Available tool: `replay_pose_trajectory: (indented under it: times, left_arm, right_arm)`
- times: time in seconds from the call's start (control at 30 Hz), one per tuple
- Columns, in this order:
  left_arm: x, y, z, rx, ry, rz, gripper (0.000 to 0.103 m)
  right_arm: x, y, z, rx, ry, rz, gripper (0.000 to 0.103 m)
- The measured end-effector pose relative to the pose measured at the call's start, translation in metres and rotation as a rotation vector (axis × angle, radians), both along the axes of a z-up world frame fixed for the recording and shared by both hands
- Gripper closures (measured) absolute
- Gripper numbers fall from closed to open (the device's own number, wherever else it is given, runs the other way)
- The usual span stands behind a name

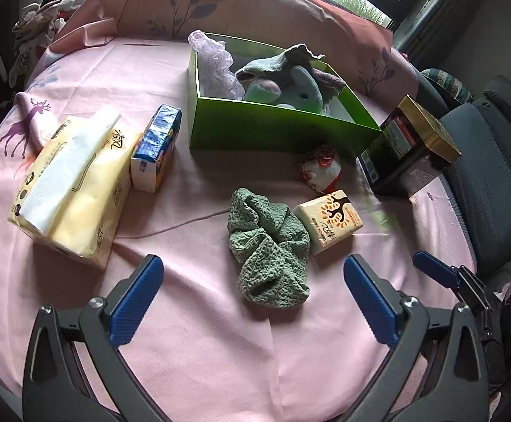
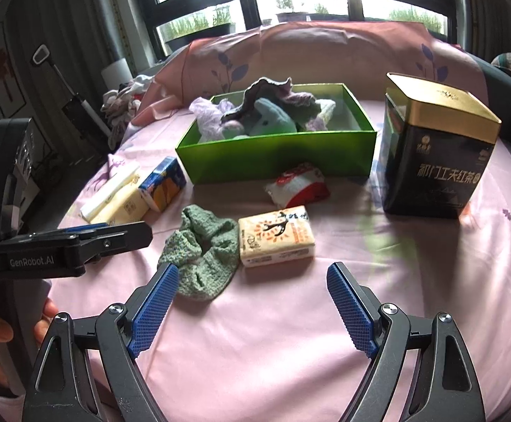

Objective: Organize soft objects
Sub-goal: 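Move the left tool to the green knitted cloth and grasp it, then carry the green knitted cloth into the box and open the left tool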

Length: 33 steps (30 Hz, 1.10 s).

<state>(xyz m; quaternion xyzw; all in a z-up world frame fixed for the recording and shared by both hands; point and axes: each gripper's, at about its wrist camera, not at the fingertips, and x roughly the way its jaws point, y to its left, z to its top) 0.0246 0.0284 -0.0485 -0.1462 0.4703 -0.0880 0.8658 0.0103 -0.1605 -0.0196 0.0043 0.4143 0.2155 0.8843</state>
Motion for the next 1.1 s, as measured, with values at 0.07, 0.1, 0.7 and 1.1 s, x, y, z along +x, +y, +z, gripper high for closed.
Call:
replay_pose_trajectory:
  times: [0.07, 0.1, 0.7, 1.1]
  left_arm:
    - [0.004, -0.002, -0.008, -0.010, 0.018, -0.021, 0.002]
    - [0.006, -0.003, -0.011, -0.015, 0.025, -0.030, 0.002]
    - [0.031, -0.003, -0.044, -0.150, 0.120, -0.095, 0.085]
    - [0.018, 0.002, -0.031, -0.160, 0.090, -0.092, 0.090]
  right_arm:
    - [0.000, 0.009, -0.013, -0.002, 0.025, 0.033, 0.016]
    - [0.000, 0.013, -0.019, -0.001, 0.034, 0.049, 0.016]
    - [0.023, 0.050, -0.059, 0.061, 0.112, 0.152, 0.053]
    - [0.016, 0.054, -0.048, 0.076, 0.087, 0.181, 0.092]
